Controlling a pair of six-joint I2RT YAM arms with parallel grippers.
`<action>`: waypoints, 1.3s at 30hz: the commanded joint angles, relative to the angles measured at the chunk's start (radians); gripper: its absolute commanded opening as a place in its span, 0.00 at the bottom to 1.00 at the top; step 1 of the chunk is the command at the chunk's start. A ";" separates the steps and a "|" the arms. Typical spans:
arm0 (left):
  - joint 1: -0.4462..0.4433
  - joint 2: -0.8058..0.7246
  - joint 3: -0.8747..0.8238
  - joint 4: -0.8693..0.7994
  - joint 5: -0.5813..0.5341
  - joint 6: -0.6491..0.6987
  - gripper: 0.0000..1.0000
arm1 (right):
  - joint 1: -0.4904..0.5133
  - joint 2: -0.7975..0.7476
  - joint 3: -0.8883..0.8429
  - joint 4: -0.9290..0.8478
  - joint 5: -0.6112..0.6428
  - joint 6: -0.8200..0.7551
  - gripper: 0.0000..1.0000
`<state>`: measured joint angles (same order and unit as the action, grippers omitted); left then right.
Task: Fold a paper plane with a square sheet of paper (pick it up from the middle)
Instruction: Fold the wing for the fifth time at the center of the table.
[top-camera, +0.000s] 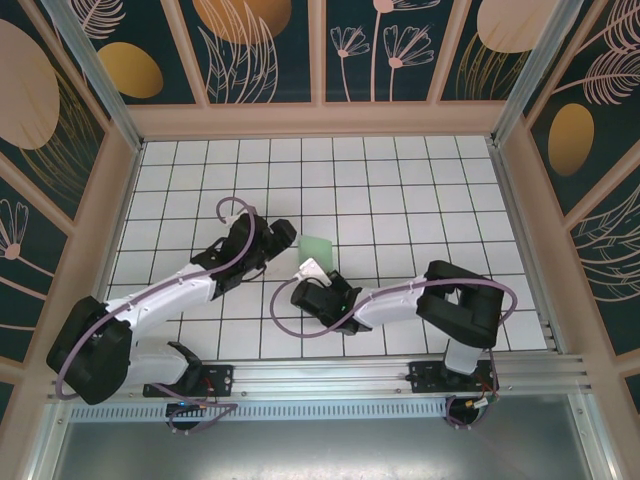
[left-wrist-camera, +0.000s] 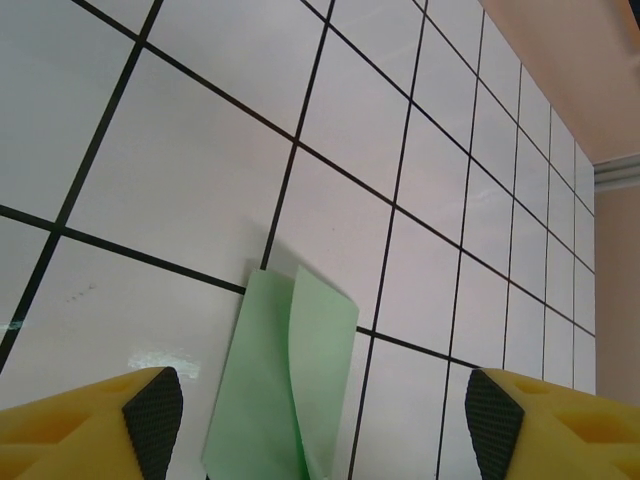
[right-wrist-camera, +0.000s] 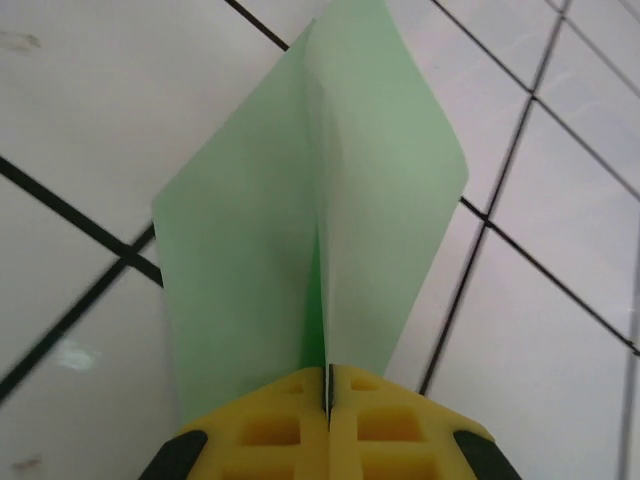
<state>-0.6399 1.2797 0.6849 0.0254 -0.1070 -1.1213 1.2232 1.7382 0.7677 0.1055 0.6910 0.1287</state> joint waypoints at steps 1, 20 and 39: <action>0.008 -0.023 -0.025 0.008 -0.013 -0.021 0.77 | -0.033 -0.066 -0.052 0.135 -0.229 0.059 0.00; -0.003 0.118 -0.158 0.382 0.309 -0.100 0.13 | -0.226 -0.277 -0.188 0.235 -0.420 0.197 0.00; -0.075 0.340 -0.207 0.571 0.344 -0.221 0.00 | -0.233 -0.215 -0.177 0.277 -0.469 0.244 0.00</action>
<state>-0.7074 1.6047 0.4931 0.5407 0.2352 -1.3125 1.0000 1.5085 0.5930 0.3344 0.2581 0.3405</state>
